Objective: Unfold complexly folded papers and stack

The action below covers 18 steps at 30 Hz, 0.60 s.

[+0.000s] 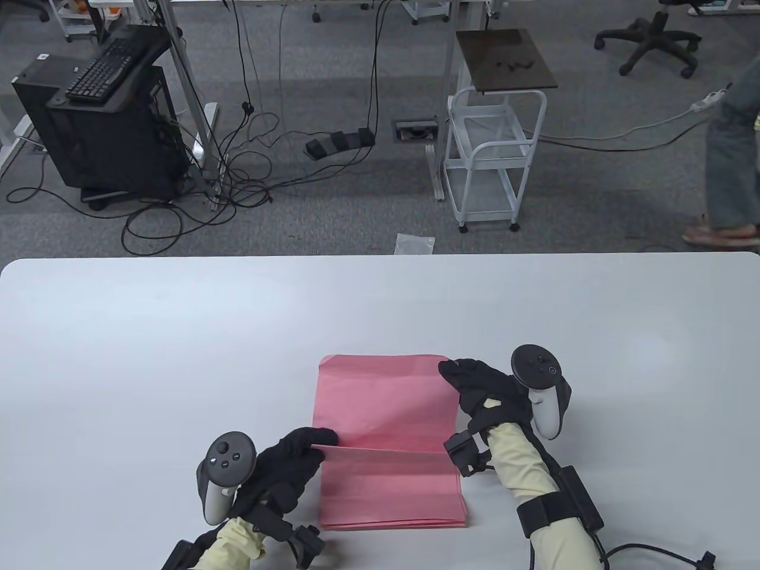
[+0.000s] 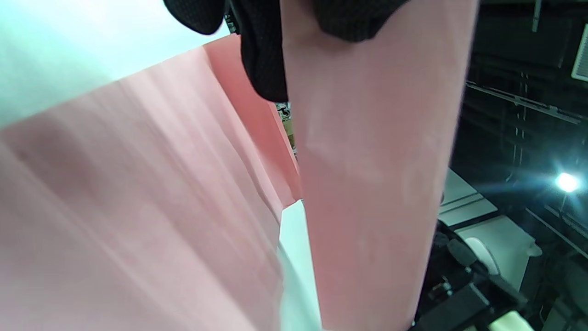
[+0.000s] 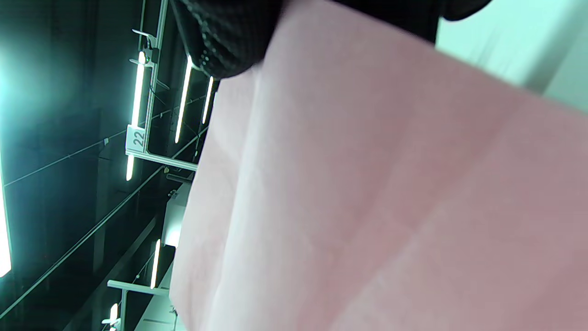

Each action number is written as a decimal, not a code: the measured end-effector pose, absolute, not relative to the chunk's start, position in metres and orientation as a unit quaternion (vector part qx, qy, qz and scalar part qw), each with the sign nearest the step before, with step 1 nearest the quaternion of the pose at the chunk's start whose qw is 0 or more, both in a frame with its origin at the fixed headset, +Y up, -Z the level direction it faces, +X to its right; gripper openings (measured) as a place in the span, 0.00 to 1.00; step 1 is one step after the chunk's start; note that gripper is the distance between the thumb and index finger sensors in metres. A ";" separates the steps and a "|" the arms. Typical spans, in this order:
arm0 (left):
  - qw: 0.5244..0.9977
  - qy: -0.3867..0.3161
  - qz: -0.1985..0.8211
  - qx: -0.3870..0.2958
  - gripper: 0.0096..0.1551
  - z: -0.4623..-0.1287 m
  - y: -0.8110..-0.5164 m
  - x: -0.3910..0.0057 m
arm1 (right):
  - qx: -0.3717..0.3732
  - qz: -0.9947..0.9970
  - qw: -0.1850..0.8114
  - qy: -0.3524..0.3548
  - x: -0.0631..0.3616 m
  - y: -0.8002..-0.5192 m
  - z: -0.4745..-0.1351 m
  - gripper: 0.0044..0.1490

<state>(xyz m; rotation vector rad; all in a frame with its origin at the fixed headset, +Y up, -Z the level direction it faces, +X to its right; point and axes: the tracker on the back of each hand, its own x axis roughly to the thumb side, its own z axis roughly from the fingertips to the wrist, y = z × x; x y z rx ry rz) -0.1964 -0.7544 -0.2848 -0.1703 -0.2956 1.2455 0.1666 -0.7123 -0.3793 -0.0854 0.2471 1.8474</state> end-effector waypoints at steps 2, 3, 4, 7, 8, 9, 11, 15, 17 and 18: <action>0.800 -0.163 0.569 -0.100 0.16 -0.286 -0.753 -0.196 | -0.026 0.775 0.618 0.125 0.169 -0.713 -0.382 0.25; 0.808 -0.185 0.545 -0.127 0.16 -0.287 -0.752 -0.196 | -0.027 0.756 0.640 0.132 0.172 -0.713 -0.384 0.25; 0.816 -0.200 0.522 -0.150 0.16 -0.288 -0.751 -0.196 | -0.030 0.745 0.654 0.128 0.173 -0.713 -0.385 0.25; 0.845 -0.226 0.436 -0.211 0.17 -0.288 -0.754 -0.195 | -0.047 0.710 0.693 0.111 0.177 -0.712 -0.389 0.25; 0.849 -0.230 0.422 -0.217 0.18 -0.288 -0.755 -0.195 | -0.042 0.709 0.695 0.114 0.177 -0.712 -0.391 0.25; 0.850 -0.227 0.428 -0.207 0.18 -0.288 -0.755 -0.194 | -0.037 0.716 0.687 0.115 0.176 -0.711 -0.393 0.25; 0.845 -0.219 0.449 -0.191 0.18 -0.288 -0.754 -0.193 | -0.044 0.725 0.679 0.107 0.174 -0.710 -0.393 0.25; 0.807 -0.239 0.488 -0.229 0.22 -0.286 -0.755 -0.194 | -0.045 0.729 0.674 0.105 0.173 -0.709 -0.394 0.25; 0.806 -0.239 0.490 -0.233 0.33 -0.286 -0.756 -0.194 | -0.046 0.730 0.674 0.108 0.171 -0.709 -0.393 0.25; 0.816 -0.227 0.485 -0.219 0.30 -0.286 -0.756 -0.193 | -0.048 0.730 0.673 0.109 0.170 -0.711 -0.393 0.25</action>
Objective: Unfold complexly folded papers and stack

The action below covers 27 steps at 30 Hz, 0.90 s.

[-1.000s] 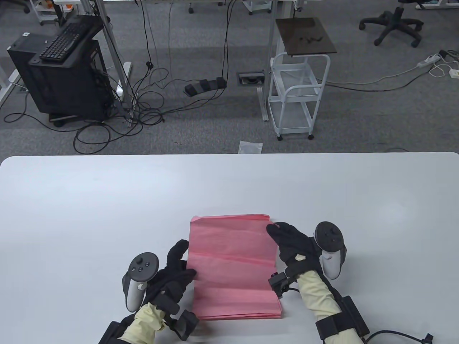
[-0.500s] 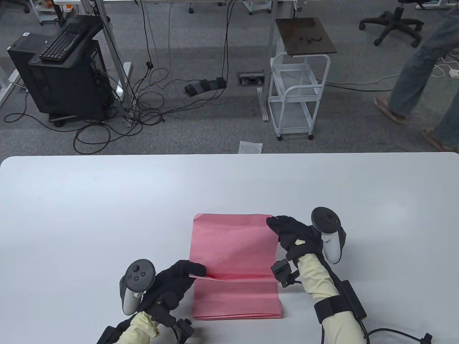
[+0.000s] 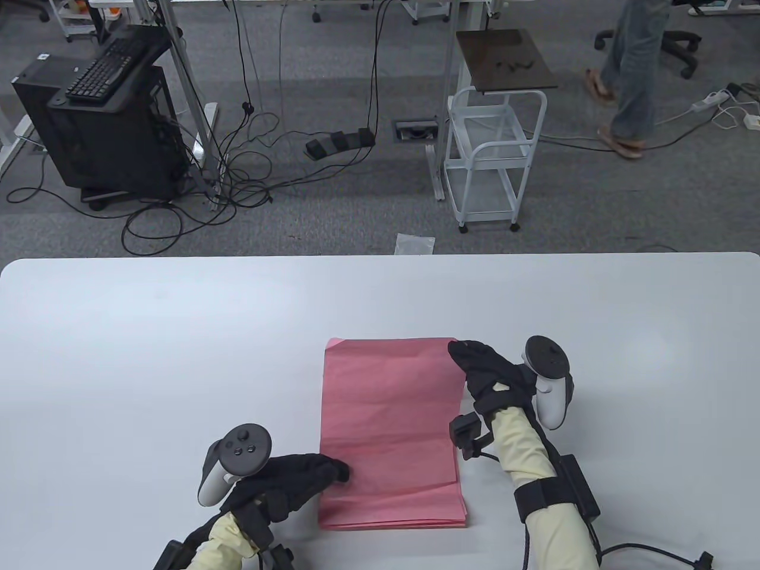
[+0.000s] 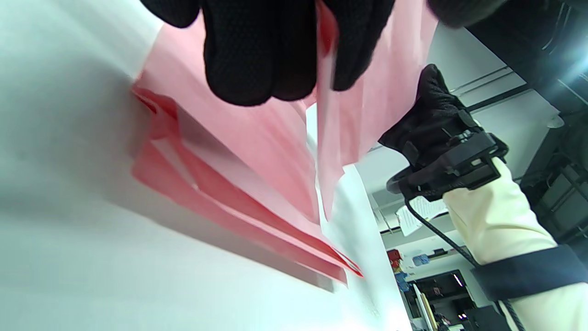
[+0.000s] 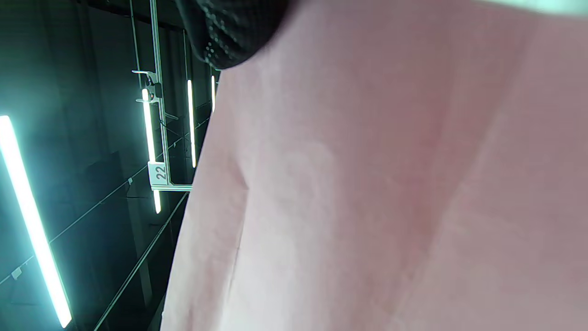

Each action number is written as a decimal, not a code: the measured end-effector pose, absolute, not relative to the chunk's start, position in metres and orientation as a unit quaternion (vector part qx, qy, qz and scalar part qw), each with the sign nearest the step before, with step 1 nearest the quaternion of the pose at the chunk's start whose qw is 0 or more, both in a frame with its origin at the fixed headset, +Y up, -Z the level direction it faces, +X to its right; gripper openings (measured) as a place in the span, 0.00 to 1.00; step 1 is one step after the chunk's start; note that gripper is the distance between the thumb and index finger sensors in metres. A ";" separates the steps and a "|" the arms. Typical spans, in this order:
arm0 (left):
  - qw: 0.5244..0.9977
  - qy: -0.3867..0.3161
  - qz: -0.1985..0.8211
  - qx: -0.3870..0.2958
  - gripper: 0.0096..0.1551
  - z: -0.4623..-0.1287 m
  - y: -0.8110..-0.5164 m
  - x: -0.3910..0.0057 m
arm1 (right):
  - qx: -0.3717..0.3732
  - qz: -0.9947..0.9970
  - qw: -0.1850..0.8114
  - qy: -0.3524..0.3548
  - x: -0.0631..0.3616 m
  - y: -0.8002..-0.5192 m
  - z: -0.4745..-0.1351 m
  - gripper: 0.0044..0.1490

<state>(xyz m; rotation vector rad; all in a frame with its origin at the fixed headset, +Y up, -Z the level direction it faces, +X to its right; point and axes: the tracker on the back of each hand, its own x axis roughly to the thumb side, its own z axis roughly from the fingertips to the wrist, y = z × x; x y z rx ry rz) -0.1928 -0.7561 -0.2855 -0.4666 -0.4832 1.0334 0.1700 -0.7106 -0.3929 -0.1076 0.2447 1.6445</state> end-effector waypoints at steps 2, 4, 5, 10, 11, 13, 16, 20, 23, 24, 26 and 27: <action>0.850 -0.201 0.451 -0.183 0.20 -0.285 -0.755 -0.190 | -0.050 0.730 0.673 0.108 0.168 -0.712 -0.394 0.25; 0.869 -0.201 0.420 -0.166 0.27 -0.284 -0.754 -0.189 | -0.054 0.725 0.678 0.108 0.166 -0.714 -0.395 0.25; 0.867 -0.190 0.431 -0.163 0.32 -0.284 -0.755 -0.188 | -0.054 0.723 0.680 0.109 0.166 -0.715 -0.395 0.25; 0.864 -0.177 0.437 -0.176 0.48 -0.283 -0.758 -0.186 | -0.055 0.725 0.678 0.110 0.165 -0.715 -0.396 0.25; 0.873 -0.177 0.421 -0.170 0.48 -0.284 -0.758 -0.186 | -0.057 0.727 0.675 0.109 0.166 -0.715 -0.397 0.25; 0.885 -0.178 0.402 -0.153 0.36 -0.283 -0.757 -0.186 | -0.061 0.732 0.670 0.108 0.167 -0.715 -0.396 0.25; 0.906 -0.168 0.375 -0.102 0.18 -0.279 -0.754 -0.184 | -0.069 0.740 0.660 0.109 0.169 -0.718 -0.396 0.25; 0.914 -0.201 0.343 -0.082 0.19 -0.278 -0.752 -0.182 | -0.082 0.752 0.645 0.110 0.169 -0.723 -0.396 0.25; 0.902 -0.214 0.351 -0.133 0.20 -0.279 -0.754 -0.181 | -0.092 0.748 0.648 0.113 0.167 -0.730 -0.398 0.25; 0.895 -0.214 0.361 -0.155 0.20 -0.279 -0.757 -0.181 | -0.093 0.750 0.645 0.115 0.166 -0.731 -0.398 0.25; 0.882 -0.220 0.365 -0.198 0.20 -0.281 -0.763 -0.180 | -0.096 0.756 0.637 0.118 0.165 -0.736 -0.399 0.25; 0.881 -0.220 0.361 -0.213 0.21 -0.281 -0.765 -0.180 | -0.097 0.757 0.635 0.119 0.164 -0.737 -0.400 0.25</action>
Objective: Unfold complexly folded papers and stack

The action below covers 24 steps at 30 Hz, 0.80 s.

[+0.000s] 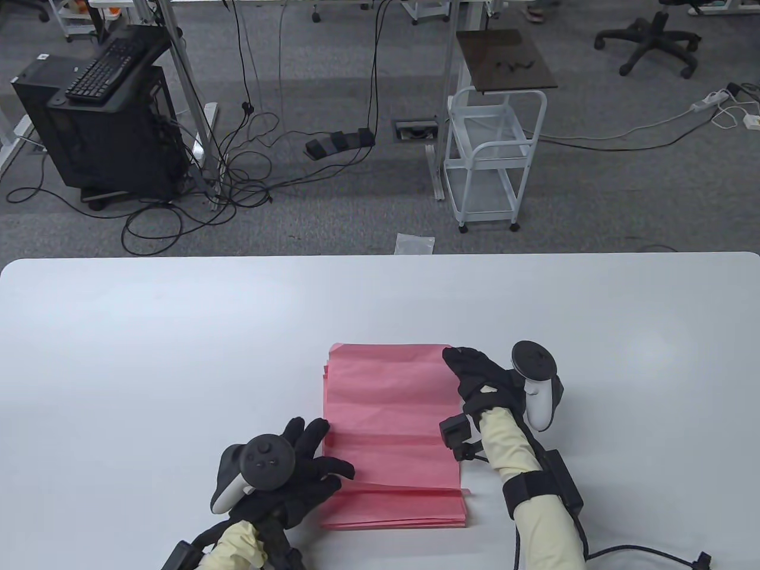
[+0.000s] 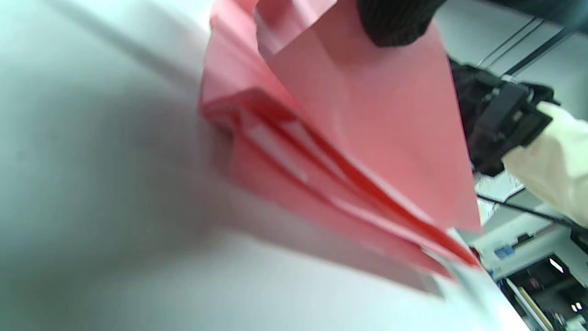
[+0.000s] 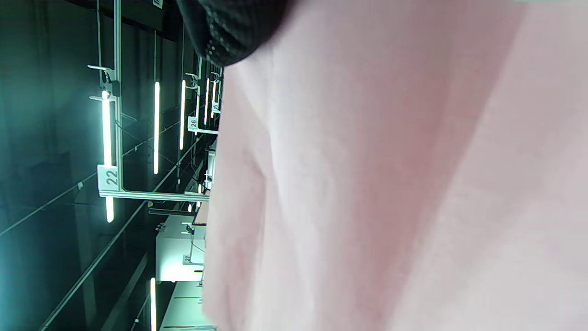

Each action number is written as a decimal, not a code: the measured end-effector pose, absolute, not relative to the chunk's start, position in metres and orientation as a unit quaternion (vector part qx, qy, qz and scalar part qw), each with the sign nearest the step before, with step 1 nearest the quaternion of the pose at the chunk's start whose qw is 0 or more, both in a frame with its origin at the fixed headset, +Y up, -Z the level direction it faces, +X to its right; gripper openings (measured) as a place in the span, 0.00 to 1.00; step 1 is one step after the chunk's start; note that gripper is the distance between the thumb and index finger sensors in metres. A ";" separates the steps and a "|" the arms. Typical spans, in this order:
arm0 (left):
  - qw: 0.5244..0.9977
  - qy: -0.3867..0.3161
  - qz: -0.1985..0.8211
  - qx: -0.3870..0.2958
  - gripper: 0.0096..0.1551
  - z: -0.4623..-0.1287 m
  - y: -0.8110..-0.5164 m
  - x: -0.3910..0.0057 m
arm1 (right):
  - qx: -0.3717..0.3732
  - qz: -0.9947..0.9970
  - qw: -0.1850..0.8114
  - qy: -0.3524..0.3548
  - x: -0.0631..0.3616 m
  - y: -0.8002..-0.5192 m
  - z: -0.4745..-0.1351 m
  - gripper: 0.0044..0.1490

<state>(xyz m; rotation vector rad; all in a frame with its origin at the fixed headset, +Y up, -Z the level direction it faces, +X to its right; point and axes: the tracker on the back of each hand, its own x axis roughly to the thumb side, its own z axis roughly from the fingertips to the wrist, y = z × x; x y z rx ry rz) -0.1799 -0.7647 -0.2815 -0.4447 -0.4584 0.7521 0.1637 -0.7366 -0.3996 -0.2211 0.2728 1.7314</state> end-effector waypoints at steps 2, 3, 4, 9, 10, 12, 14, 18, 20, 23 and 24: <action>0.876 -0.221 0.359 -0.236 0.23 -0.283 -0.770 -0.180 | -0.095 0.760 0.631 0.124 0.161 -0.739 -0.401 0.25; 0.874 -0.215 0.363 -0.241 0.25 -0.283 -0.772 -0.180 | -0.094 0.760 0.631 0.127 0.160 -0.740 -0.401 0.25; 0.871 -0.210 0.368 -0.247 0.28 -0.283 -0.774 -0.180 | -0.092 0.760 0.631 0.129 0.159 -0.741 -0.401 0.25; 0.881 -0.199 0.343 -0.257 0.28 -0.283 -0.776 -0.170 | -0.092 0.766 0.623 0.131 0.157 -0.744 -0.404 0.25; 0.888 -0.202 0.326 -0.253 0.25 -0.283 -0.775 -0.168 | -0.092 0.768 0.620 0.132 0.156 -0.744 -0.405 0.25; 0.904 -0.214 0.277 -0.245 0.24 -0.282 -0.773 -0.161 | -0.091 0.770 0.618 0.133 0.155 -0.745 -0.405 0.25; 0.916 -0.219 0.234 -0.242 0.31 -0.280 -0.773 -0.154 | -0.091 0.768 0.619 0.136 0.154 -0.746 -0.406 0.25; 0.922 -0.215 0.187 -0.261 0.45 -0.280 -0.781 -0.145 | -0.091 0.767 0.620 0.141 0.152 -0.750 -0.406 0.26; 0.918 -0.213 0.182 -0.282 0.48 -0.281 -0.787 -0.144 | -0.091 0.767 0.619 0.142 0.151 -0.751 -0.406 0.26; 0.915 -0.189 0.143 -0.326 0.52 -0.285 -0.802 -0.146 | -0.093 0.766 0.621 0.142 0.151 -0.751 -0.406 0.27; 0.906 -0.185 0.108 -0.365 0.53 -0.289 -0.811 -0.151 | -0.090 0.766 0.621 0.143 0.150 -0.750 -0.405 0.28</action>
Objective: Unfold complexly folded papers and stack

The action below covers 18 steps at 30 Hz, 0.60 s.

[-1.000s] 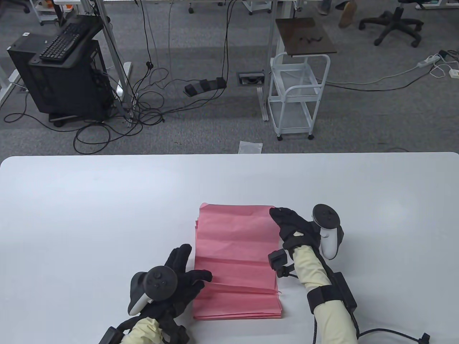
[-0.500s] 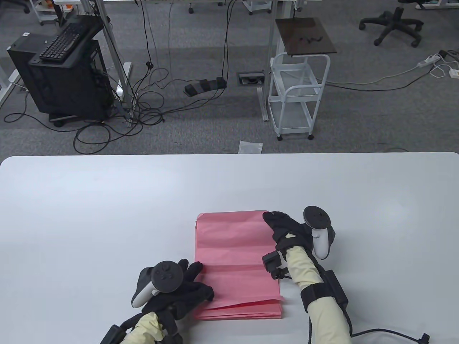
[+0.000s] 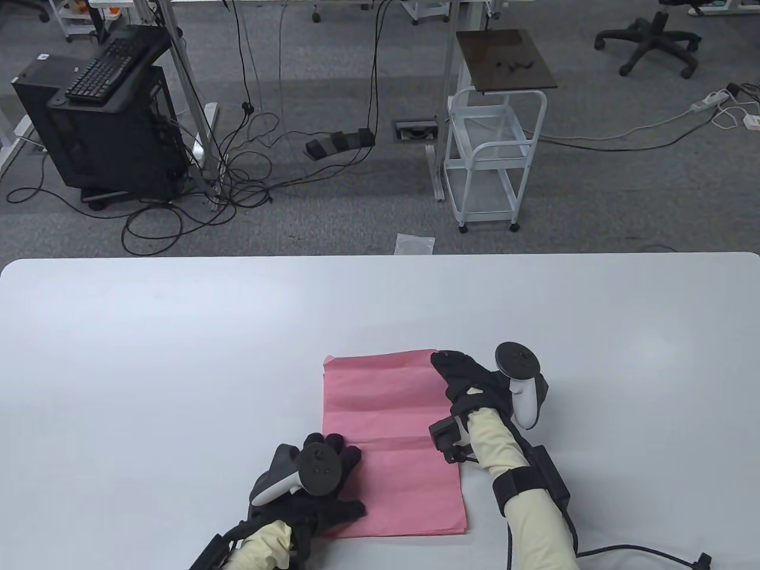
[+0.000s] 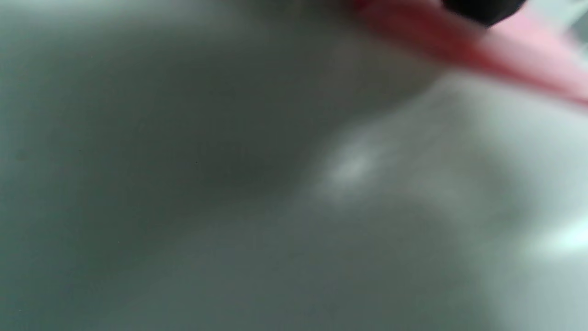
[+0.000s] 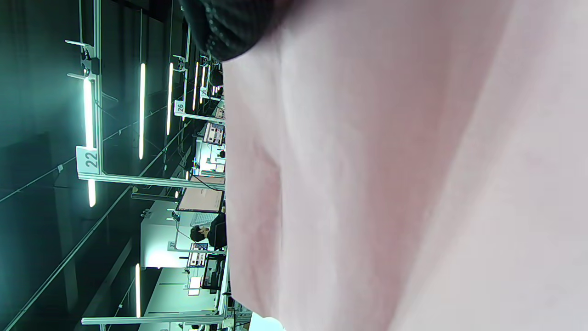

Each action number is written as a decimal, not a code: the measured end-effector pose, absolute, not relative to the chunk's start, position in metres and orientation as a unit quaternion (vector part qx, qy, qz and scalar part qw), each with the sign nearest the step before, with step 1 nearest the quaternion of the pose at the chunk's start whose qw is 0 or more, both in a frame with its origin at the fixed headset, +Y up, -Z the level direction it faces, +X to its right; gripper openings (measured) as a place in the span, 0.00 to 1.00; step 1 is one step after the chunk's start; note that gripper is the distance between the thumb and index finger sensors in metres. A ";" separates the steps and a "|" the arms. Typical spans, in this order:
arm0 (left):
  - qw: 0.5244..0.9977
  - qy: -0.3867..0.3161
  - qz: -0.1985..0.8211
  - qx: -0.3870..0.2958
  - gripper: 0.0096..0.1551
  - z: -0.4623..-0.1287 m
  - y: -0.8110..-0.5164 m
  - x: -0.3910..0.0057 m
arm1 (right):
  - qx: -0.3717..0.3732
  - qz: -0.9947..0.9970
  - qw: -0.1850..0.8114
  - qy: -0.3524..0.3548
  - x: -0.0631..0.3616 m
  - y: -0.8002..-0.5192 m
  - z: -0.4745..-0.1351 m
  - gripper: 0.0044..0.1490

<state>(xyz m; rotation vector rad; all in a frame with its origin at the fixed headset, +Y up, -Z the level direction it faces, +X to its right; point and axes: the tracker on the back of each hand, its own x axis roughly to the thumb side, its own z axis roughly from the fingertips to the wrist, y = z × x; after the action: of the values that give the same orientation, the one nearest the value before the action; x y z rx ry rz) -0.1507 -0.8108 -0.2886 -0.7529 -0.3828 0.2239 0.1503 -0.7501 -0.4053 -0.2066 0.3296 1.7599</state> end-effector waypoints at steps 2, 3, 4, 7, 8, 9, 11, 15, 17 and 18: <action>0.901 -0.189 0.114 -0.373 0.54 -0.288 -0.811 -0.151 | -0.072 0.769 0.619 0.143 0.149 -0.748 -0.403 0.32; 0.907 -0.186 0.110 -0.361 0.54 -0.288 -0.810 -0.151 | -0.052 0.770 0.620 0.141 0.146 -0.746 -0.400 0.37; 0.906 -0.188 0.107 -0.363 0.54 -0.288 -0.811 -0.151 | -0.031 0.774 0.617 0.137 0.142 -0.743 -0.397 0.42; 0.903 -0.188 0.102 -0.373 0.56 -0.288 -0.812 -0.151 | 0.094 0.857 0.495 0.107 0.120 -0.730 -0.371 0.48; 0.904 -0.188 0.096 -0.372 0.57 -0.287 -0.812 -0.150 | 0.166 0.904 0.383 0.093 0.106 -0.730 -0.353 0.48; 0.903 -0.189 0.095 -0.374 0.58 -0.287 -0.813 -0.150 | 0.224 0.926 0.287 0.101 0.094 -0.734 -0.337 0.46; 0.902 -0.189 0.093 -0.376 0.60 -0.287 -0.812 -0.150 | 0.306 0.923 0.124 0.199 0.073 -0.749 -0.307 0.46; 0.902 -0.187 0.089 -0.380 0.61 -0.286 -0.812 -0.150 | 0.317 0.897 0.027 0.308 0.059 -0.788 -0.281 0.55; 0.902 -0.184 0.087 -0.381 0.61 -0.286 -0.812 -0.150 | 0.287 0.890 0.079 0.346 0.072 -0.798 -0.285 0.54; 0.902 -0.183 0.086 -0.381 0.61 -0.285 -0.811 -0.150 | 0.273 0.893 0.097 0.345 0.078 -0.799 -0.286 0.52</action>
<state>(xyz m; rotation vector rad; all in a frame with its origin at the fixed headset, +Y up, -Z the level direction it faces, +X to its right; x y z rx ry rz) -0.1495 -0.8114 -0.2855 -0.7885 -0.3780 0.1778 0.0784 -0.7993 -0.2859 0.8098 1.0226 2.6430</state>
